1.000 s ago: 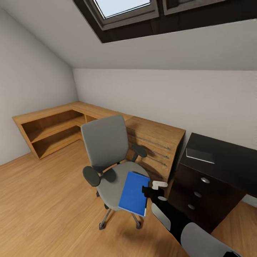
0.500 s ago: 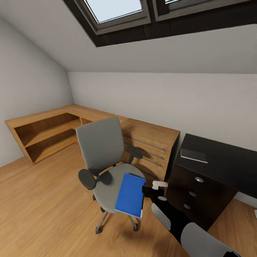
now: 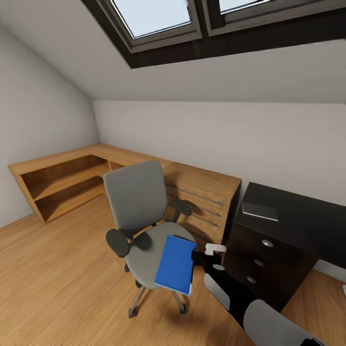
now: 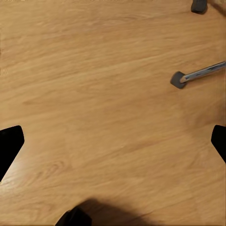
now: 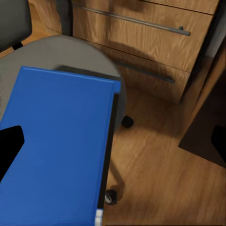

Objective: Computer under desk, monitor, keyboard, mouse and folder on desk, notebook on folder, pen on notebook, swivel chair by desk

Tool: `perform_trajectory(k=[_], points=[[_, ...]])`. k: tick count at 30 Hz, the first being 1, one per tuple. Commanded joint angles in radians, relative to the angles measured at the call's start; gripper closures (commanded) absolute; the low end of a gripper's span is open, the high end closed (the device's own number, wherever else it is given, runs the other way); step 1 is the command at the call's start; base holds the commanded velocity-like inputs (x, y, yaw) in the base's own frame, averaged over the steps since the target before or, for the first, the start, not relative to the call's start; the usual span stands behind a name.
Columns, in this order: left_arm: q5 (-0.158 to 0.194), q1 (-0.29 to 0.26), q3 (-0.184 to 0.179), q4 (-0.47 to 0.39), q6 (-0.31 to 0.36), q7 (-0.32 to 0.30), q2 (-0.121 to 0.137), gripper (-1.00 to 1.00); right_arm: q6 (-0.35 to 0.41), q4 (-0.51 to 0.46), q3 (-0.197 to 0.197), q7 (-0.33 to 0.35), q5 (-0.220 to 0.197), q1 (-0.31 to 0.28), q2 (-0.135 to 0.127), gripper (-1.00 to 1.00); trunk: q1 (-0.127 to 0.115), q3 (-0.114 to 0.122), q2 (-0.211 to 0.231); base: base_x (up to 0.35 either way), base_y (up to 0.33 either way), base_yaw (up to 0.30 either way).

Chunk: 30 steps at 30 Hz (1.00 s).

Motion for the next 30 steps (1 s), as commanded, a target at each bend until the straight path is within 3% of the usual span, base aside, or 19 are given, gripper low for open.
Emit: perform_trajectory(k=[1,14,24,30], points=[[0.011,0.0,-0.008,-0.001,-0.007,0.008,0.002,-1.0,0.004,-0.002,0.005,-0.008,-0.004,-0.001,-0.001,-1.0,0.0,0.0,-0.001,-0.153,0.0,0.0],[0.011,0.0,-0.009,-0.001,-0.007,0.008,0.002,-1.0,0.003,-0.001,0.005,-0.006,-0.006,-0.001,-0.001,-1.0,0.0,0.001,-0.001,-0.255,0.0,0.0],[0.01,0.0,-0.011,-0.001,-0.007,0.008,0.002,-1.0,-0.007,0.0,0.004,-0.005,-0.008,-0.001,-0.002,-1.0,0.0,0.001,-0.001,-0.049,0.0,0.0],[0.01,0.0,-0.012,-0.001,-0.006,0.008,0.002,-1.0,-0.025,0.003,0.003,-0.005,-0.009,-0.001,-0.004,-1.0,0.023,-0.018,-0.043,-0.002,0.0,0.0]])
